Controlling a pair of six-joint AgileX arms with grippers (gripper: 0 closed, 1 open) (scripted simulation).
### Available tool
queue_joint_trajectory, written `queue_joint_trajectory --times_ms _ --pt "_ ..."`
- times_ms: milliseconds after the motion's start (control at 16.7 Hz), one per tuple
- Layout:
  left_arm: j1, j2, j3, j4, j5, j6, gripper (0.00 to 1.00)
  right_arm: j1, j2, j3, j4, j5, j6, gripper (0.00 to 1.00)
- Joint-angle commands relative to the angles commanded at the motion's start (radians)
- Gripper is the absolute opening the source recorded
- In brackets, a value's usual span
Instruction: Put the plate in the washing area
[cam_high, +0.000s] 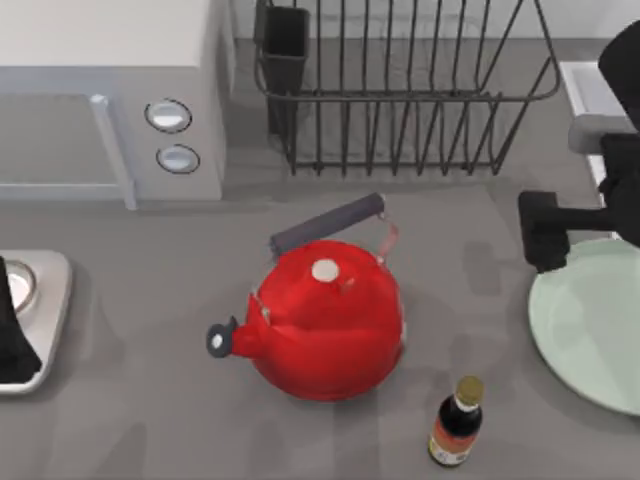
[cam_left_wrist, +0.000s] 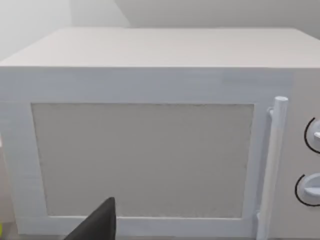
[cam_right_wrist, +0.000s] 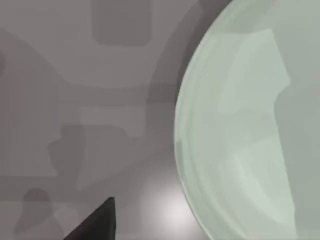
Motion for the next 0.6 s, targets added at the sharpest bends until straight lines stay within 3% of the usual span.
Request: queue_joint_trajectory --times_ms 240,600 --pt "0.000 0.000 0.000 0.000 0.000 0.000 1.00 0.039 0.192 0.140 -0.114 0.000 0.040 1.00" --pt "0.000 0.000 0.000 0.000 0.000 0.000 1.00 0.041 0.222 0.162 -0.132 0.000 0.046 1.00"
